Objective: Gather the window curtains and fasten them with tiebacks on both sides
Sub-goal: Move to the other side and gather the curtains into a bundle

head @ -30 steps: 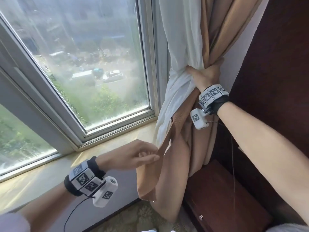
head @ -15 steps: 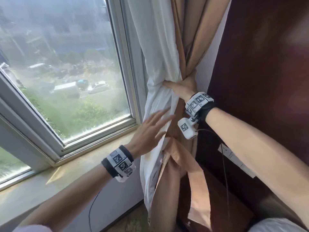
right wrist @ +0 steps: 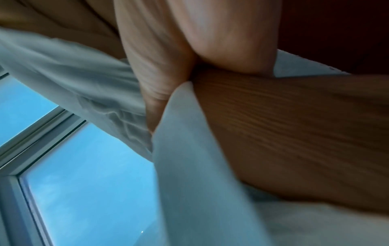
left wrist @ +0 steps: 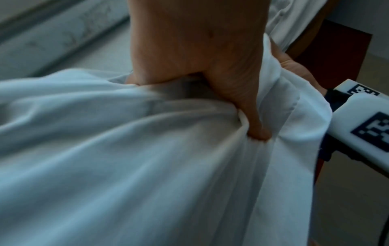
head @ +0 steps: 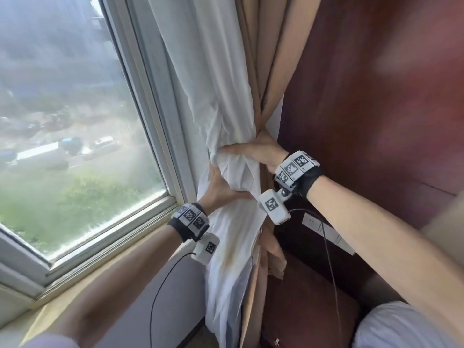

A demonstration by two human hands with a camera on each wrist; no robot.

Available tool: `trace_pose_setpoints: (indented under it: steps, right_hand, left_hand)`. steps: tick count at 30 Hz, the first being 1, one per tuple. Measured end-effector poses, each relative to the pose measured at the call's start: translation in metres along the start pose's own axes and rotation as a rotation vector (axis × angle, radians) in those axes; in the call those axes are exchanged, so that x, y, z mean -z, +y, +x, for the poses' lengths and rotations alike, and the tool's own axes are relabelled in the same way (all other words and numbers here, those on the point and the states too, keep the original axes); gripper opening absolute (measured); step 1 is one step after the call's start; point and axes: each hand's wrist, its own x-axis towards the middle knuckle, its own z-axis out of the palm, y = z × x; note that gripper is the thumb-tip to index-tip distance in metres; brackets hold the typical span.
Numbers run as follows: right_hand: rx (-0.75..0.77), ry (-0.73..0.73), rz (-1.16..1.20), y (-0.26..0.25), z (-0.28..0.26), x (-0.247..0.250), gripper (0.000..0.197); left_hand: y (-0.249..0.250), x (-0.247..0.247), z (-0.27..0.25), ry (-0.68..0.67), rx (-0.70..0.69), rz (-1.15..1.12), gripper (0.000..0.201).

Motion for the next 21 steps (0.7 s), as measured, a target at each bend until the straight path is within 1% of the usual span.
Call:
trace_pose_setpoints:
  steps: [2,3,4,5,6,7,8,9,10,13,15,17,19,20,21]
  right_hand:
    - [-0.012,-0.038,-0.011,0.001,-0.003,0.005,0.114]
    - [-0.017,-0.058,-0.005,0.002,-0.004,0.008,0.111]
    - [-0.025,-0.075,0.012,0.003,-0.006,0.011,0.106]
    - [-0.029,-0.093,0.025,0.004,-0.008,0.013,0.096]
    - [-0.028,-0.108,0.032,0.004,-0.010,0.016,0.083]
    - [-0.031,-0.119,0.035,0.004,-0.012,0.019,0.071]
    - [-0.034,-0.124,0.043,0.003,-0.015,0.022,0.062]
    - [-0.028,-0.127,0.053,0.004,-0.016,0.025,0.060]
    - [-0.020,-0.120,0.067,0.006,-0.016,0.026,0.063]
    - [0.023,-0.076,0.090,0.016,-0.011,0.023,0.073]
    - [0.083,-0.050,0.053,0.025,-0.004,0.017,0.086]
    - [0.112,-0.033,-0.033,0.041,0.000,0.013,0.108]
    - [0.099,-0.022,-0.074,0.074,-0.007,0.004,0.128]
    - [0.088,0.021,-0.128,0.096,-0.013,-0.002,0.135]
    - [0.073,0.086,-0.207,0.118,-0.023,-0.009,0.137]
  left_hand:
    - [0.002,-0.014,0.005,-0.008,0.045,-0.032,0.154]
    - [0.006,-0.018,0.007,0.000,0.060,-0.039,0.144]
    - [0.011,-0.022,0.009,0.011,0.057,-0.045,0.128]
    - [0.015,-0.027,0.010,0.027,0.046,-0.056,0.109]
    - [0.019,-0.031,0.011,0.044,0.041,-0.085,0.094]
    - [0.023,-0.034,0.010,0.068,0.050,-0.141,0.088]
    - [0.025,-0.037,0.010,0.082,0.066,-0.178,0.087]
    - [0.029,-0.040,0.010,0.101,0.067,-0.216,0.085]
    - [0.031,-0.042,0.011,0.111,0.050,-0.230,0.079]
    - [0.044,-0.038,0.017,0.115,-0.020,-0.226,0.041]
    - [0.044,-0.030,0.027,0.114,-0.043,-0.197,0.021]
    - [0.038,-0.015,0.035,0.140,-0.067,-0.144,0.015]
    - [0.024,-0.005,0.044,0.182,-0.068,-0.135,0.013]
    - [0.018,0.000,0.047,0.186,-0.049,-0.123,0.014]
    - [0.014,0.005,0.047,0.191,-0.013,-0.128,0.016]
